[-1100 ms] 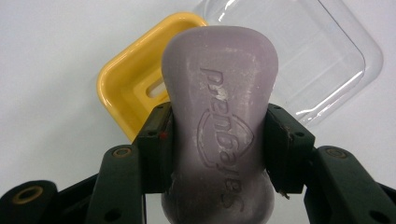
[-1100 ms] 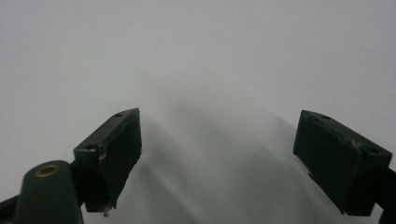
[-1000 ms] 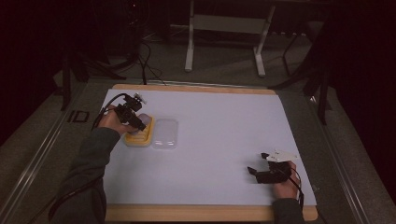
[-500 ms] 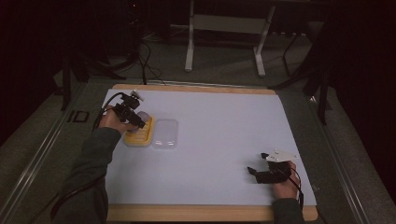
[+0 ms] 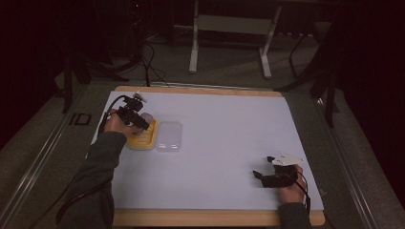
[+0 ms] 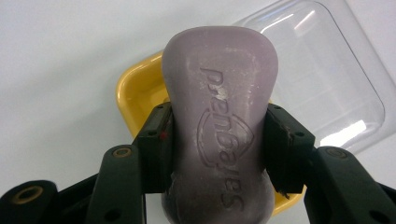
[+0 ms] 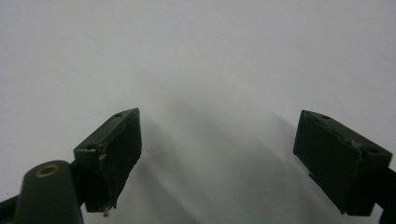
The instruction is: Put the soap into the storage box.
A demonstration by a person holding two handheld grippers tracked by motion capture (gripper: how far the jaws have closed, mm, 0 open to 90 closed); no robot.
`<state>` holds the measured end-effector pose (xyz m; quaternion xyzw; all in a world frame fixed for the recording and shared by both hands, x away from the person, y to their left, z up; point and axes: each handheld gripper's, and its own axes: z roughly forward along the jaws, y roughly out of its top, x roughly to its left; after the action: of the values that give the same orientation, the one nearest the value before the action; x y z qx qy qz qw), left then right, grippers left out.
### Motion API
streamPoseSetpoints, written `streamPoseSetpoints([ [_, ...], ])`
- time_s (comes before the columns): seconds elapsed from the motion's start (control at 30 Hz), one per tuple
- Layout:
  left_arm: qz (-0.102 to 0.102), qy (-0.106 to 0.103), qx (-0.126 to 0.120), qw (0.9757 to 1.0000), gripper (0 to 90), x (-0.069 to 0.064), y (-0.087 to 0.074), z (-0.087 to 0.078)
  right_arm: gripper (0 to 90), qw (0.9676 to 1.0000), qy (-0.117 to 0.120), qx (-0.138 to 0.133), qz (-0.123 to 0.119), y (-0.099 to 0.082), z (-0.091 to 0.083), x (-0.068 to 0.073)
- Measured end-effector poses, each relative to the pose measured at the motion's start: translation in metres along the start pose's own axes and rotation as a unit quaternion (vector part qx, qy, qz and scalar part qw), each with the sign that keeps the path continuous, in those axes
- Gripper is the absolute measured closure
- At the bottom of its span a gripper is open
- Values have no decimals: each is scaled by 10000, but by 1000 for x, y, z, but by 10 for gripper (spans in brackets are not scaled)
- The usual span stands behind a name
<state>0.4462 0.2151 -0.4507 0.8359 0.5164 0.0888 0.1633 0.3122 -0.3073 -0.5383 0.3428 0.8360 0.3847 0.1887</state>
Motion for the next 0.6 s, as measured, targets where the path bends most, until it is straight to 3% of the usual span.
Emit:
streamPoseSetpoints([
  [0.33,-109,95,80,9999,497,0,-1,8,150,10000,2,2,-2,0,0,0],
  [0.6,-209,30,169,9996,497,2,-5,18,150,10000,-2,8,-2,0,0,0],
])
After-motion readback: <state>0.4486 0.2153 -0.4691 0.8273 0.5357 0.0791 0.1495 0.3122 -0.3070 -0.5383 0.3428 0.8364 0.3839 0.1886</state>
